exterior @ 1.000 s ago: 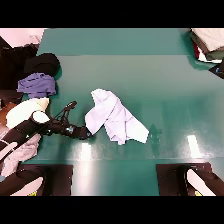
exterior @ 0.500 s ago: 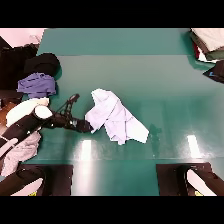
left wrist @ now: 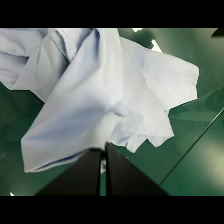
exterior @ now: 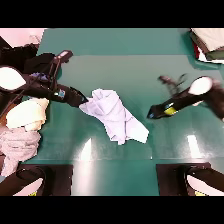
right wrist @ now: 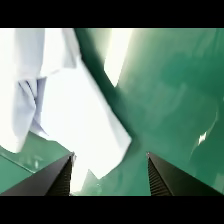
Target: Fold the shirts.
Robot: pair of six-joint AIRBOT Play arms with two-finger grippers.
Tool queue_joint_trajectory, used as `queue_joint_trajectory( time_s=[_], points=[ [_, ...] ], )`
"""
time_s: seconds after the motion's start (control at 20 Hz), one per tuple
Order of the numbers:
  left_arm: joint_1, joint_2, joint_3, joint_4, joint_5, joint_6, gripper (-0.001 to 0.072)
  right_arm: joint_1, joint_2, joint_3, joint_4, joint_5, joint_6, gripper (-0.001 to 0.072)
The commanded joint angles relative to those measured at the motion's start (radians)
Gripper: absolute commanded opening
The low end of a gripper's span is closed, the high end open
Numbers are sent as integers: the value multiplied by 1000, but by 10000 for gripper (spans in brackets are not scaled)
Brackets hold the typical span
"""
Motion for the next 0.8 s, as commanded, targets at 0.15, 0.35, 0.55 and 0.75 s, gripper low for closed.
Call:
queue_joint_trajectory(
  time_s=[0.15, 0.35, 0.55, 0.75],
  points=[
    [0, 2, 61, 79, -61, -26, 23, 204, -201, -50, -10, -141, -20, 431],
    [0, 2, 61, 79, -59, -35, 23, 204, -212, -14, -55, -137, -20, 14],
    [0, 2, 158, 183, -53, -91, 23, 194, -103, 114, -309, -69, 10, 17],
    [0, 2, 433, 346, -66, -131, 23, 71, 76, 300, -423, -11, 37, 17]
  ],
)
